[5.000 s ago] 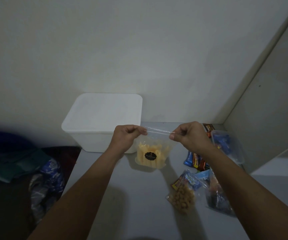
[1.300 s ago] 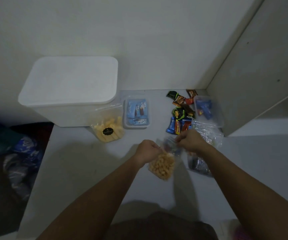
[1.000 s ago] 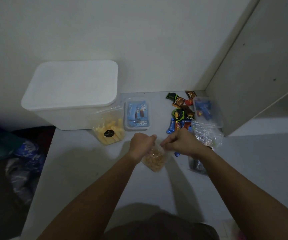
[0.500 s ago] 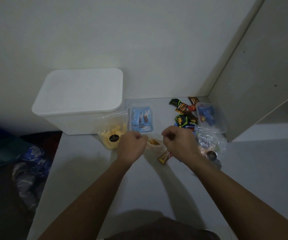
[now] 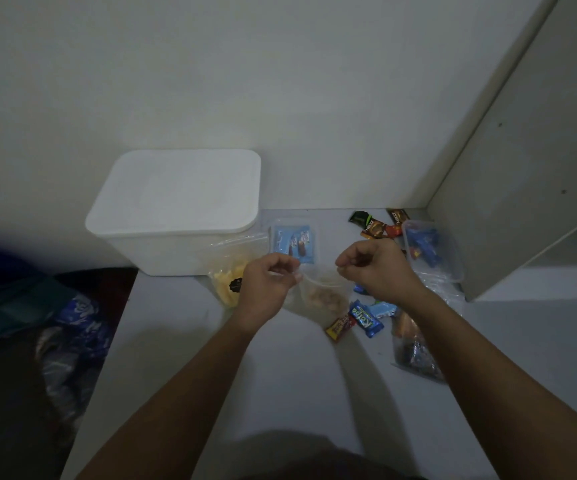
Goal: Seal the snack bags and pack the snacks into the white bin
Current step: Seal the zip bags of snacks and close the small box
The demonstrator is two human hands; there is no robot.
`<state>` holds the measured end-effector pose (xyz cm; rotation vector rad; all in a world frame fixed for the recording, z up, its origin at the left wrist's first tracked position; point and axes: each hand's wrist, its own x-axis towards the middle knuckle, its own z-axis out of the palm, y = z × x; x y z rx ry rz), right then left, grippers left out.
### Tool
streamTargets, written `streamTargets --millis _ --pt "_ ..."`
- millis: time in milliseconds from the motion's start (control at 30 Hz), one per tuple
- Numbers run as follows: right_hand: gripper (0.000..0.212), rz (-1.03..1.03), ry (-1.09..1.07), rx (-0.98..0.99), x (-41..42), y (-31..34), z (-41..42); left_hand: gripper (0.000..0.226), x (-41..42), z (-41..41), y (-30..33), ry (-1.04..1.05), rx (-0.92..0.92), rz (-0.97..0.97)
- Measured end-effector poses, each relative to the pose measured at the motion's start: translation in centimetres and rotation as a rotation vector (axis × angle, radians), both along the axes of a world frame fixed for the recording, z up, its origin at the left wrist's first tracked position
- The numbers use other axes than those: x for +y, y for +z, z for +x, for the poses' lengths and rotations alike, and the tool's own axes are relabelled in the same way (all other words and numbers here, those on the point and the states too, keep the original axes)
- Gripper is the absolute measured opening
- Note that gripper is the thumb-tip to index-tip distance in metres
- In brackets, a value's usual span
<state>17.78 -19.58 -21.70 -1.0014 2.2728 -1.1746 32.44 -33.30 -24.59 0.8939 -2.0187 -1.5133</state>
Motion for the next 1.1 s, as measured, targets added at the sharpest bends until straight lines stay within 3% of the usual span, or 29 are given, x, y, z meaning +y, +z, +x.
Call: streamTargets --millis 67,167,433,667,867,1100 --pt "0.014 -0.047 0.013 -0.028 0.2 0.6 -0.3 0.009 -0.2 -0.2 0.4 0.004 0.022 0.006" --pt "0.006 -0.090 0.033 -0.035 0.5 0.9 -0.4 0.017 -0.5 -0.5 0.8 -0.009 0.032 -0.030" --pt "0.015 -0.081 0.008 0.030 0.4 1.0 -0.3 0.006 -0.9 -0.6 1.7 -0.062 0.043 -0.153" --pt "0.012 -0.111 -0.031 0.000 0.4 1.9 -0.3 0.015 -1.1 -1.2 2.6 -0.121 0.046 -0.182" --pt "0.013 -0.051 -0.001 0.124 0.3 2.4 -0.6 0.027 -1.0 -2.0 3.5 -0.097 0.113 -0.188" --pt "0.015 -0.089 -0.015 0.206 0.0 3.9 -1.4 0.019 -1.2 -2.9 5.5 -0.185 0.133 -0.187"
